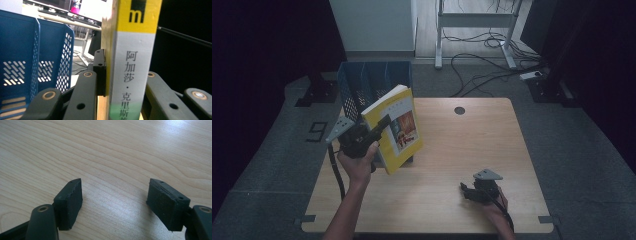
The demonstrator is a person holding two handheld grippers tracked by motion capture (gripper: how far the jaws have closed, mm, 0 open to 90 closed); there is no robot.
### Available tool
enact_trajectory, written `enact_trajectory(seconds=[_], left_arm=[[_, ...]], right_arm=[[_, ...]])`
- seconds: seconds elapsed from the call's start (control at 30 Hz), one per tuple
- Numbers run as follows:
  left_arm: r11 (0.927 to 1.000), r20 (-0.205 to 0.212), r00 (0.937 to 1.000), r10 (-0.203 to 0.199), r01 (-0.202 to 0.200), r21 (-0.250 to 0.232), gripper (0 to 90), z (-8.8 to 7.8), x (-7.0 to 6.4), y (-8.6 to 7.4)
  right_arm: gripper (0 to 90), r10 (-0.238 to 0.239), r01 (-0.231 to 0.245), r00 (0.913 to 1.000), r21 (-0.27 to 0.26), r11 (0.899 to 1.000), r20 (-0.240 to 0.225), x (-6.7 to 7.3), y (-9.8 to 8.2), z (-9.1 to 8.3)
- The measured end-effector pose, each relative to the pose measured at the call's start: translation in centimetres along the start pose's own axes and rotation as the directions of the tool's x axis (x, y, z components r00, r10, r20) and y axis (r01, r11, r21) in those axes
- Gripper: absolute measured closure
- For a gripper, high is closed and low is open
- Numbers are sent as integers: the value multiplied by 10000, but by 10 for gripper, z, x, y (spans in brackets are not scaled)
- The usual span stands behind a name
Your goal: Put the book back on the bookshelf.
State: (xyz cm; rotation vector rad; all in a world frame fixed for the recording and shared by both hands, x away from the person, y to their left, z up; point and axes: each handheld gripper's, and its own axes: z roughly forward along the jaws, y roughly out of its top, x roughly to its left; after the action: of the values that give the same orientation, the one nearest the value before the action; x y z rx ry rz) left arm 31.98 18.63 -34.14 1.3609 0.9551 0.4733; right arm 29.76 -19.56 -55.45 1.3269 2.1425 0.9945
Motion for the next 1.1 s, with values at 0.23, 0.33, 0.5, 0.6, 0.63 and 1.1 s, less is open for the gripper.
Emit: enact_trajectory(seconds=[0.23, 0.33, 0.5, 0.6, 0.63, 1.1], left_arm=[[9999, -117, 9999, -114, 114, 12, 755, 2, 4, -3], [10000, -254, 9996, -96, 96, -13, 754, 1, 7, -3], [9999, -433, 9990, -100, 95, -119, 754, 0, 10, 0], [9999, -543, 9985, -24, 18, -126, 754, -1, 11, 3], [9999, -576, 9983, -11, 3, -136, 754, -2, 12, 4], [9997, -970, 9953, 17, -40, -234, 754, 0, 20, 9]], right_arm=[[274, 5, -5, 10000, -1, 10000, 4, 0, 0, 0], [274, 4, -4, 10000, -2, 10000, 5, 0, 0, 0], [274, 7, -7, 10000, -3, 10000, 5, 0, 0, 0], [274, 4, -4, 10000, -3, 10000, 4, 0, 0, 0], [274, 6, -6, 10000, -5, 10000, 6, 0, 0, 0], [273, 30, -30, 10000, -7, 10000, 32, 0, 0, 0]])
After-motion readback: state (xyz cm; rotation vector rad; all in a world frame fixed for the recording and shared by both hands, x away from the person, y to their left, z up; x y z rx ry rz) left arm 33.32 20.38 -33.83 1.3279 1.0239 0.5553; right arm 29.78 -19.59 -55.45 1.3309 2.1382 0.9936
